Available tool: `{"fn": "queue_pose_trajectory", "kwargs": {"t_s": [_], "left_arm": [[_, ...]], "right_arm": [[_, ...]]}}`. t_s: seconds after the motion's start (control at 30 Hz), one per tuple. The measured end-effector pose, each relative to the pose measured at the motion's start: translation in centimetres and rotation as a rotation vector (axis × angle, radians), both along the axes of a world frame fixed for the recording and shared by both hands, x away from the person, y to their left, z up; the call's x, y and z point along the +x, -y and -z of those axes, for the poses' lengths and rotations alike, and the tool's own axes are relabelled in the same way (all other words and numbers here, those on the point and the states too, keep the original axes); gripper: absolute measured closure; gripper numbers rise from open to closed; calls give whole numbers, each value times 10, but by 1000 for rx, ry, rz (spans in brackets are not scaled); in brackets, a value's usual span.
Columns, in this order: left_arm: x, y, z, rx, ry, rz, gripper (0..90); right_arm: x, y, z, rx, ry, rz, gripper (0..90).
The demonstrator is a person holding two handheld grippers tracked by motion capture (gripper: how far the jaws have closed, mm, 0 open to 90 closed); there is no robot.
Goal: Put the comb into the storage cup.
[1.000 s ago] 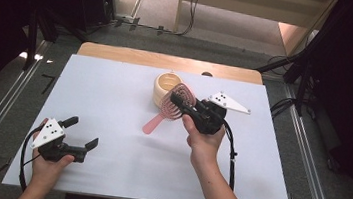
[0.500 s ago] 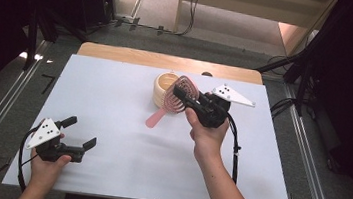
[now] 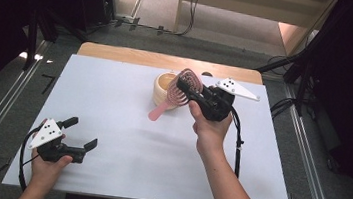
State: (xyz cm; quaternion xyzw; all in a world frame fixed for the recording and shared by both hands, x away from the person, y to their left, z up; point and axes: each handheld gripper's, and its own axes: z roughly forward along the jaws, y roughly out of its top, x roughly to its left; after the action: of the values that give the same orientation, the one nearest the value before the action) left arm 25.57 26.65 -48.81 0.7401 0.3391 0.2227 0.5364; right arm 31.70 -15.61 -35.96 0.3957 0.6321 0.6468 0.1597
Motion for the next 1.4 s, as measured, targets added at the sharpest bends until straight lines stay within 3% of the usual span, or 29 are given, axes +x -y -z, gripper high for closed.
{"fn": "queue_pose_trajectory", "kwargs": {"t_s": [0.5, 1.4], "left_arm": [[0, 0, 0, -2, 1, 4, 0], [0, -1, 0, -6, 3, 12, 0]], "right_arm": [[14, 2, -11, -13, 26, 23, 626], [32, 11, -18, -12, 41, 77, 631]]}}
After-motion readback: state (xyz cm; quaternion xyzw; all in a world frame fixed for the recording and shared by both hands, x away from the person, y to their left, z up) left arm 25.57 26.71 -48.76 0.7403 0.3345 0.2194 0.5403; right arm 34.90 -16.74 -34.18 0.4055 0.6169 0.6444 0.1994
